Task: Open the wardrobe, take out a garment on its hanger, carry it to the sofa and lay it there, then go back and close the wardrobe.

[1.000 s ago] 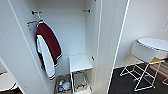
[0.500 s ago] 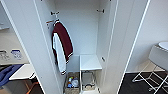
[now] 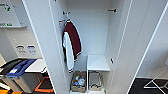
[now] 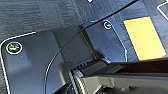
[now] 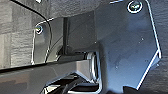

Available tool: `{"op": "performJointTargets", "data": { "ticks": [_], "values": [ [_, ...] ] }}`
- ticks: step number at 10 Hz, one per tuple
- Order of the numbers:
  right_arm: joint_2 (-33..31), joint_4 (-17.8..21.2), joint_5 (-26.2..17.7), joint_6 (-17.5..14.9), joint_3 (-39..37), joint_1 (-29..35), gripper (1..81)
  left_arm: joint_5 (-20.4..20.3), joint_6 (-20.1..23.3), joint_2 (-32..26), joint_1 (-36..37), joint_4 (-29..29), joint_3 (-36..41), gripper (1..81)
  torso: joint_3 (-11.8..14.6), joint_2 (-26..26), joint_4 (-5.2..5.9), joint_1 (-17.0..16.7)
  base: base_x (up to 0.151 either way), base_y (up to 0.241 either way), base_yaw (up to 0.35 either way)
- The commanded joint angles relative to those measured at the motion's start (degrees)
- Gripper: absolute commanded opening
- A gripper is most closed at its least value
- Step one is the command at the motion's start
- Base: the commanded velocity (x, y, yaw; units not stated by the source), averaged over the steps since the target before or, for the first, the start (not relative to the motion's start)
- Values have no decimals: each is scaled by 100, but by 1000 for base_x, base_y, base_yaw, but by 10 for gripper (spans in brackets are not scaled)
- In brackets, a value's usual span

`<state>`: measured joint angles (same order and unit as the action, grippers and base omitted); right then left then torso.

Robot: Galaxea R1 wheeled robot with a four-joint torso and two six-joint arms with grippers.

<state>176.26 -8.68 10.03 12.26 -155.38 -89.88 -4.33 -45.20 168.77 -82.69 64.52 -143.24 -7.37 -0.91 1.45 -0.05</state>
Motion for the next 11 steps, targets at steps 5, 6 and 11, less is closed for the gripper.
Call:
{"op": "performJointTargets", "data": {
  "ticks": [5, 6, 11],
  "values": [
    [34, -46, -265, -5, 9, 185, 811, 178, 11, -18, 248, 17, 50, 811, 0, 0, 0, 5, 0, 0, 219],
    [34, -46, -265, -5, 9, 185, 811, 178, 11, -18, 248, -10, 50, 811, 0, 0, 0, 5, 0, 0, 154],
    [17, -46, -265, -5, 9, 185, 811, 178, 11, -9, 240, -36, 50, 811, 0, 0, 0, 5, 0, 0, 48]
  ]
}}
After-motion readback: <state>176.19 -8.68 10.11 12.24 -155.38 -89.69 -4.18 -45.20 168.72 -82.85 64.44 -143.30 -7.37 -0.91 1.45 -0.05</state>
